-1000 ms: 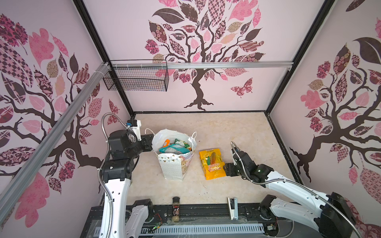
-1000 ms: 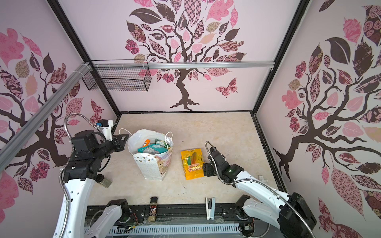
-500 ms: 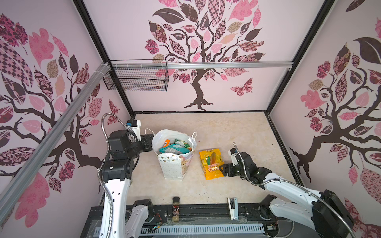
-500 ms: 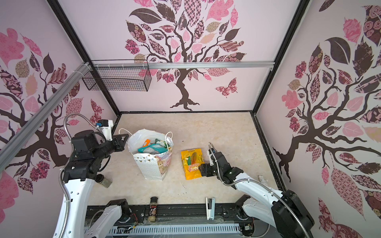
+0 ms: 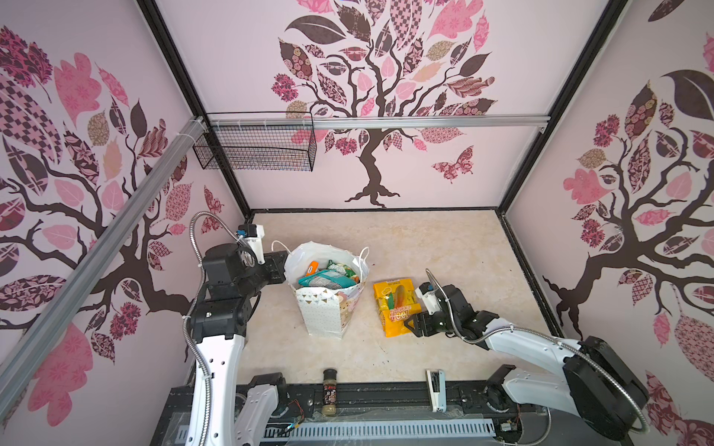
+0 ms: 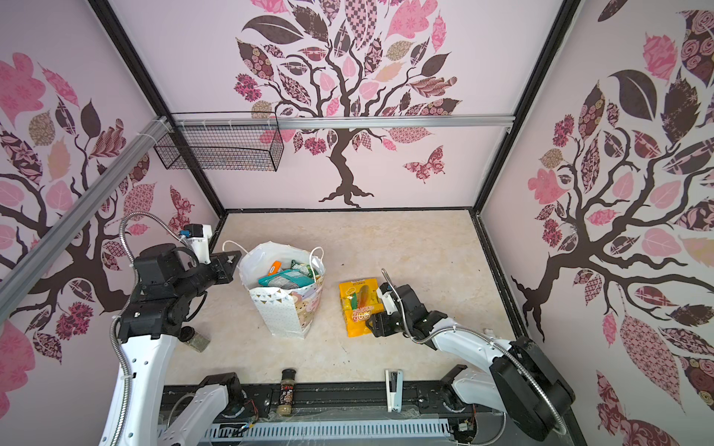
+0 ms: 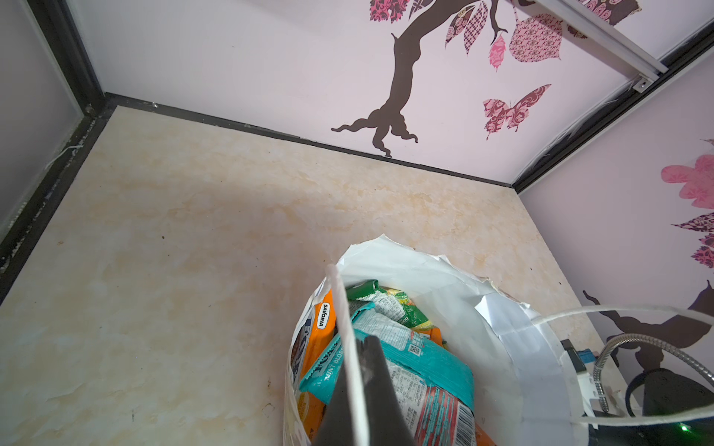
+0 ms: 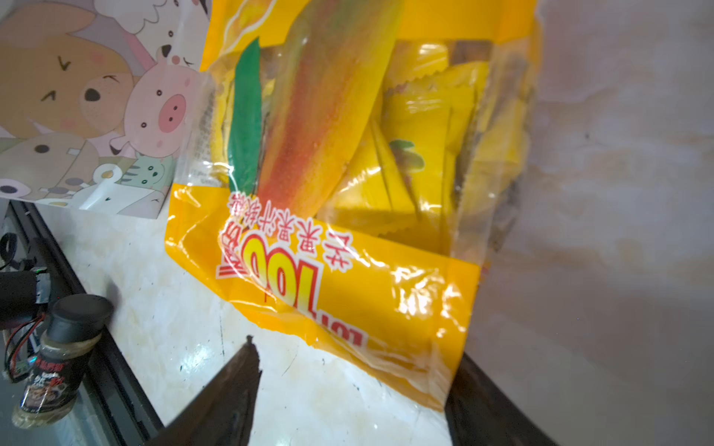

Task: Place the snacks into the paper bag

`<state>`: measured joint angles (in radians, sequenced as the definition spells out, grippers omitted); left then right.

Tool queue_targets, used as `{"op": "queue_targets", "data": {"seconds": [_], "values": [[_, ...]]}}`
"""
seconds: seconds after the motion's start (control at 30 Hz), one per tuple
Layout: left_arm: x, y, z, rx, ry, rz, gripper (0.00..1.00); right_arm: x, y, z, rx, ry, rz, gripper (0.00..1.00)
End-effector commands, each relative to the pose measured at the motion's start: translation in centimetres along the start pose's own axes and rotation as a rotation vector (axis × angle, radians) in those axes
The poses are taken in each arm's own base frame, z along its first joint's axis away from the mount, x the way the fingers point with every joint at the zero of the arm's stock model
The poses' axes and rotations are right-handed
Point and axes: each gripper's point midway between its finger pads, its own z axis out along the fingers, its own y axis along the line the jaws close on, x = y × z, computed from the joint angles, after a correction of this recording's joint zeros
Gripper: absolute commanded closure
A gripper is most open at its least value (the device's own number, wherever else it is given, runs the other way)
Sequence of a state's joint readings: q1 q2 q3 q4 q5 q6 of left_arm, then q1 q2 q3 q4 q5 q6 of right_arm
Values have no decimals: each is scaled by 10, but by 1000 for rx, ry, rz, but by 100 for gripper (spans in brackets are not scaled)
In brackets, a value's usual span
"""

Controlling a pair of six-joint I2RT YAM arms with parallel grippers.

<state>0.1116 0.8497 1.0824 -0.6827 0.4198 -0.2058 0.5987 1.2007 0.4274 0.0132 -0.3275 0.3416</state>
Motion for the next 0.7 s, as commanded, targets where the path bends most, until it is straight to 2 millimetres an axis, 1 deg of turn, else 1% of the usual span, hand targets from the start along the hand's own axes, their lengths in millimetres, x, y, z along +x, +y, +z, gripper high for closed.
{"op": "queue_targets", "data": {"seconds": [0.0, 0.17, 0.33, 0.4, 0.57, 0.67], "values": [[0, 2, 1, -4, -17, 11, 99, -7, 25, -1, -134, 9, -25, 32], [0, 3, 2, -4, -15, 9, 98, 6, 34, -1, -175, 39, -13, 39], [-1, 3, 2, -4, -16, 7, 98, 7, 51, -3, -190, 26, -76, 41], [-1, 3, 1, -4, -18, 9, 98, 6, 51, -3, -178, 18, -87, 44], [0, 3, 1, -4, -16, 10, 98, 8, 50, 7, -183, 31, -66, 51], [0, 3, 2, -4, -14, 9, 98, 6, 51, 13, -201, 26, -36, 58]]}}
